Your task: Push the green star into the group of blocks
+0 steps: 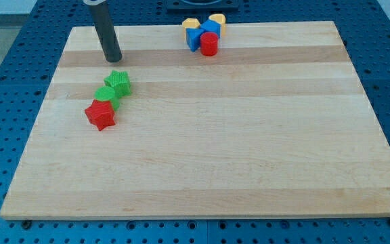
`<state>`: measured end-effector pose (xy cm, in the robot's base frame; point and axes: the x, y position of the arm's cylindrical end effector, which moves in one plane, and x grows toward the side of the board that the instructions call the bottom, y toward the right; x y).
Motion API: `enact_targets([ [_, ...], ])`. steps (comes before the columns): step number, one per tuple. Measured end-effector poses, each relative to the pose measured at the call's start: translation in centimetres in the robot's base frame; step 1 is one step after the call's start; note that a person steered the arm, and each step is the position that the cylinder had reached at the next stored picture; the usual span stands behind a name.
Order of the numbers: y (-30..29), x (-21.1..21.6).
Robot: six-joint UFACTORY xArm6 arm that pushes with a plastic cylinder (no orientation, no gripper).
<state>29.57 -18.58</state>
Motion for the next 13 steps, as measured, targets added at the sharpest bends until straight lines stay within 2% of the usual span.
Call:
enact_targets([
  [1,-0.8,0.3],
  [3,-2.8,6.3],
  [6,11.3,10.3],
  [8,7.1,10.4],
  [10,2.4,7.2],
  [11,0.3,8.5],
  [13,-0.2,13.4],
])
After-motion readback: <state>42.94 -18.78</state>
